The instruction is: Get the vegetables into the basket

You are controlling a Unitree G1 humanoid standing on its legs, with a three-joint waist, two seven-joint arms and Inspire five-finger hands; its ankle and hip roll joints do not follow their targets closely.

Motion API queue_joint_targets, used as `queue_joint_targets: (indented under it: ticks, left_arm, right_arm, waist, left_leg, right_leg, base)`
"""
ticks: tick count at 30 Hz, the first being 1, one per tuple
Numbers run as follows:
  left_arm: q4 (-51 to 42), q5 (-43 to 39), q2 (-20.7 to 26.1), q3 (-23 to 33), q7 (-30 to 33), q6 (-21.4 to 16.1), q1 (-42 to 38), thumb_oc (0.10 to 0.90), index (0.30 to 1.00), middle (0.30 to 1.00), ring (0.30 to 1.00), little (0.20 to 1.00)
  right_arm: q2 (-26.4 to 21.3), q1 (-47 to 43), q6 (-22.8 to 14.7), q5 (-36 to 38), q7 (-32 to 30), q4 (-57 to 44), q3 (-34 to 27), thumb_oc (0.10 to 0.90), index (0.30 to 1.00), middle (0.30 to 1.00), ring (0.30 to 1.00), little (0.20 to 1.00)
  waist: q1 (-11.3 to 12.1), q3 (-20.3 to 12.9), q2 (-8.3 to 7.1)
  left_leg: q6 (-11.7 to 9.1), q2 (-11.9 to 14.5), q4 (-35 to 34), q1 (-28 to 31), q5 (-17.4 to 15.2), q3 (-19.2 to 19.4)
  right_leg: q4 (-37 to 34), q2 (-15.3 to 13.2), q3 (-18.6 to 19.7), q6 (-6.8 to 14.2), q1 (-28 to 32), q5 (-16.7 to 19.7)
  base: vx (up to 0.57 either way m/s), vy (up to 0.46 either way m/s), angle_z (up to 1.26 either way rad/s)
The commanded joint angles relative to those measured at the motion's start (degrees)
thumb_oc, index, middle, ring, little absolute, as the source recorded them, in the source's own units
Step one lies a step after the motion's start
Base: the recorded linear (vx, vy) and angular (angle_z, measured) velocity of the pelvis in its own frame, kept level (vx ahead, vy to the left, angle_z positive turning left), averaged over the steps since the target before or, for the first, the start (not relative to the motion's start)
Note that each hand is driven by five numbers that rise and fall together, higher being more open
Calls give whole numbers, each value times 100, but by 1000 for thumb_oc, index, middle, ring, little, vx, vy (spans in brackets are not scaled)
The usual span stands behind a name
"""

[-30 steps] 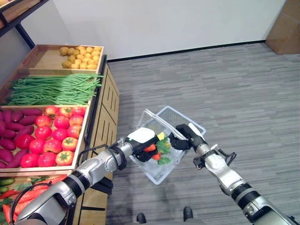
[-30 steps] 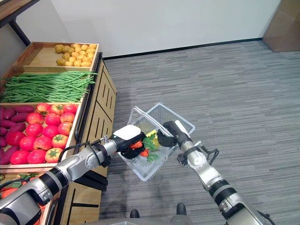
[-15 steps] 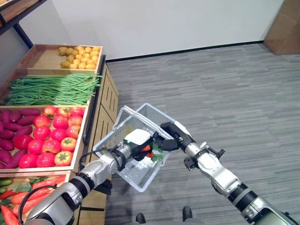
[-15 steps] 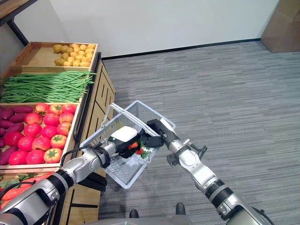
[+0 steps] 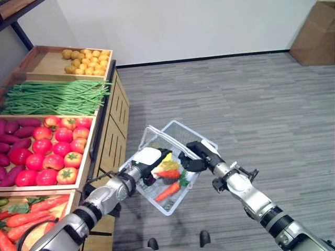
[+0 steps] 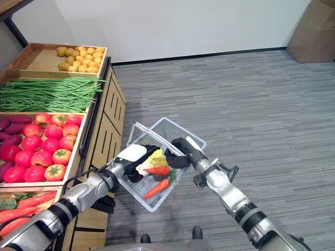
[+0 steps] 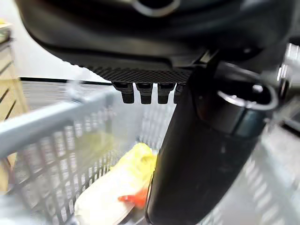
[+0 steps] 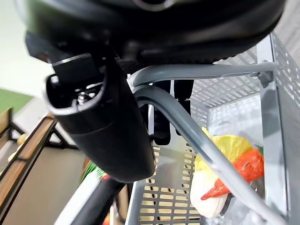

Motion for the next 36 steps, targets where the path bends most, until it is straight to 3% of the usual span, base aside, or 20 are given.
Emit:
queue_joint_targets:
  ticks: [1, 4, 5, 7, 15, 18, 19, 25, 32, 36]
  left_arm:
    - [-151, -727, 248, 183, 273, -356, -312, 900, 1000, 1000, 1000, 1000]
    - [-556, -1166, 292, 430, 130, -446, 92, 900, 1000, 1000, 1000, 1000]
    - [-947, -1762, 314, 776, -88, -560, 642, 900, 1000, 1000, 1000, 1000]
    - [-1091, -2179, 326, 963, -232, -593, 995, 900, 1000, 1000, 1000, 1000]
    - [-835, -2826, 493, 1177, -736, -516, 1757, 900, 1000, 1000, 1000, 1000]
    - [-69, -2834, 389, 1063, -900, -435, 1833, 900, 1000, 1000, 1000, 1000]
    - [581, -3001, 161, 1074, -1015, -299, 1930, 900, 1000, 1000, 1000, 1000]
    - [2234, -2734, -378, 1008, -1095, -106, 1784, 900, 1000, 1000, 1000, 1000]
    - [4711, -1978, -1090, 1258, -544, 200, 1399, 900, 1000, 1000, 1000, 1000]
    - [4925, -1925, -1141, 1389, -433, 277, 1410, 900, 1000, 1000, 1000, 1000]
  right_arm:
    - [376, -357, -803, -30, -283, -484, -653, 400, 300, 300, 300, 300]
    - [364, -104, -798, -201, -335, -385, -885, 400, 300, 300, 300, 300]
    - [343, 221, -793, -466, -403, -214, -1219, 400, 300, 300, 300, 300]
    - [334, 419, -797, -608, -467, -48, -1440, 400, 300, 300, 300, 300]
    - [270, 686, -694, -1061, -688, 1013, -1947, 400, 300, 300, 300, 300]
    - [259, 652, -646, -1171, -772, 1681, -2045, 400, 300, 300, 300, 300]
    - [250, 619, -566, -1253, -828, 2102, -2091, 400, 300, 300, 300, 300]
    - [223, 267, -431, -1088, -913, 3470, -2150, 400, 300, 300, 300, 300]
    - [-9, -438, -270, -940, -911, 5205, -2129, 400, 300, 300, 300, 300]
    - [-147, -608, -214, -982, -925, 5490, -2148, 400, 300, 300, 300, 300]
  waist:
    - [105, -579, -277]
    - [143, -566, -289]
    - [212, -554, -294]
    - [249, -548, -296]
    - [319, -517, -284]
    - [334, -500, -283]
    - [344, -482, -285]
    - [348, -418, -260]
    - [386, -281, -230]
    - [413, -218, -212]
  left_leg:
    - [-295, 92, 1, -222, -161, -524]
    - [-295, 88, 1, -237, -148, -574]
    - [-296, 82, 1, -265, -122, -635]
    - [-292, 77, 1, -285, -101, -684]
    - [-290, 73, 1, -348, -59, -807]
    - [-291, 71, 1, -362, -45, -826]
    - [-289, 71, 1, -371, -32, -837]
    - [-297, 95, 1, -428, -4, -846]
    - [-328, 145, 1, -534, 33, -801]
    - [-332, 160, 1, -573, 44, -785]
  right_leg:
    - [4, -319, -189, 413, 9, -130]
    - [4, -317, -228, 406, 23, -137]
    - [4, -319, -290, 404, 42, -143]
    - [4, -318, -331, 401, 46, -139]
    - [4, -327, -435, 408, 64, -143]
    - [4, -323, -465, 408, 62, -133]
    - [4, -318, -475, 404, 55, -125]
    - [4, -303, -463, 393, -14, -101]
    - [4, -255, -389, 357, -171, -72]
    - [4, -245, -358, 351, -238, -58]
  base:
    - [7, -23, 12]
    - [-8, -20, 14]
    - [-5, -19, 11]
    - [-6, -24, 16]
    - [-8, -18, 8]
    - [-11, -20, 13]
    - [-8, -14, 7]
    - [0, 0, 0]
    - [-6, -11, -2]
    - [-13, -15, -3]
